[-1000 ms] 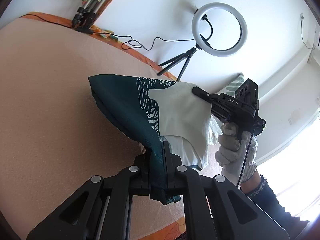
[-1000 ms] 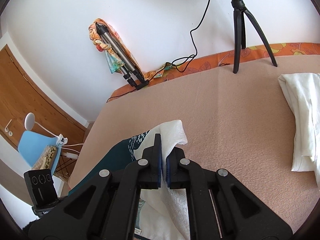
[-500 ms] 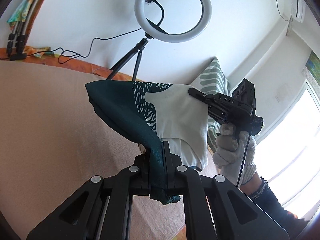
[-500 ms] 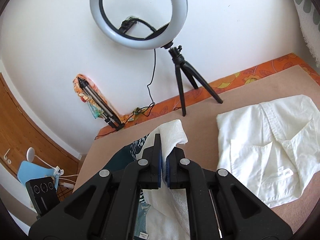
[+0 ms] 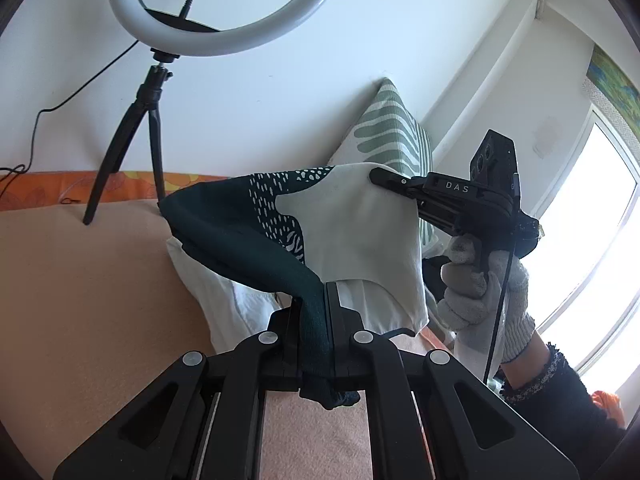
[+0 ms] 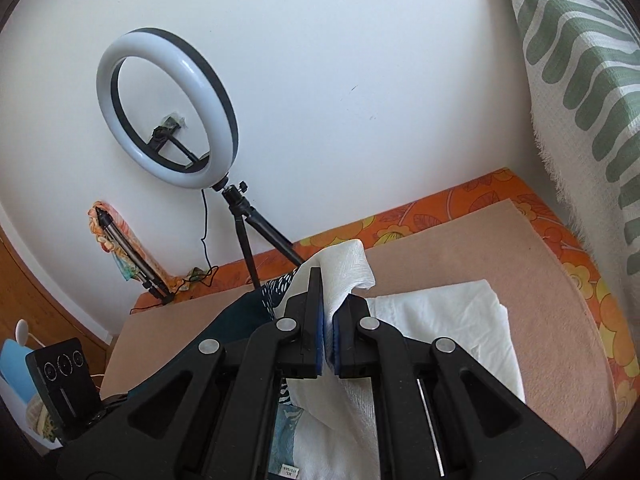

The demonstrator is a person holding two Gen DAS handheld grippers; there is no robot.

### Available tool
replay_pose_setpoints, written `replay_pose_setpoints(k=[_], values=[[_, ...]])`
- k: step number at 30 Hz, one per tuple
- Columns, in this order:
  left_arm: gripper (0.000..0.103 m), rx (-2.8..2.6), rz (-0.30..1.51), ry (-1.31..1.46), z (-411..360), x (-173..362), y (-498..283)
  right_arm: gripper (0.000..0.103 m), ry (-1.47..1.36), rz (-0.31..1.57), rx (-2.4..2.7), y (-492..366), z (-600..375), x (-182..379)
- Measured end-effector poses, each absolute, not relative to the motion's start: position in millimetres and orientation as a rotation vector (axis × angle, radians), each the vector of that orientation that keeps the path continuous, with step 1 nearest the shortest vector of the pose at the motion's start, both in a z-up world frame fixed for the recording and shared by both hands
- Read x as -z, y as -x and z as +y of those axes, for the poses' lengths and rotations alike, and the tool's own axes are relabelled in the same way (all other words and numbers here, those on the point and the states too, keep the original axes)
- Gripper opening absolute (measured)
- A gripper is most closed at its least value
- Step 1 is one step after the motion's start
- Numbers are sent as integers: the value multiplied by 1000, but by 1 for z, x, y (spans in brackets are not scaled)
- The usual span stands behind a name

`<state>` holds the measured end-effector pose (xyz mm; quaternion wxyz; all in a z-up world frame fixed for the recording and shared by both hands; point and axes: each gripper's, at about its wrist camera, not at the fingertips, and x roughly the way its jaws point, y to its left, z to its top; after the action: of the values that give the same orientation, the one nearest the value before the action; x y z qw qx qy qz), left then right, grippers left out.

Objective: Fold small clothes
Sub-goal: 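Lift the bundle with both tools onto the white clothes pile, release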

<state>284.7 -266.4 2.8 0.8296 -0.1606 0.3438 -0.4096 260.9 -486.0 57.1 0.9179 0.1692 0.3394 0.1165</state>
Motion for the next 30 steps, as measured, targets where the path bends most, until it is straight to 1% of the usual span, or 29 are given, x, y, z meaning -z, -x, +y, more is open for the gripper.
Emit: replay_pose_setpoints(k=[6,16,17,19,20,21,22,24,26,30], values=[[6,885,769,322,-302,20,-310,4,-334,700,-196,-288,-529,-48],[6,816,889,244,-309,68,-305,4,-356,835,-166,-321,-562,33],[9,808,907,237,-308,71,-303,5,-349,845,-150,-323,-565,38],[16,788,955,238,-305,76,-299,9,-334,877,-108,-326,-572,45],[19,770,977,236,-306,80,-299,16,-328,887,-84,-327,-575,47],[20,750,990,232,-304,80,-297,23,-305,886,-50,-325,-578,47],[21,739,996,232,-301,80,-294,26,-278,881,-22,-324,-579,45],[24,736,1002,234,-298,80,-289,41,-251,878,24,-321,-582,43],[27,730,1007,216,-298,78,-284,45,-222,875,73,-318,-582,39],[27,719,987,197,-291,70,-272,46,-226,863,82,-310,-580,30]])
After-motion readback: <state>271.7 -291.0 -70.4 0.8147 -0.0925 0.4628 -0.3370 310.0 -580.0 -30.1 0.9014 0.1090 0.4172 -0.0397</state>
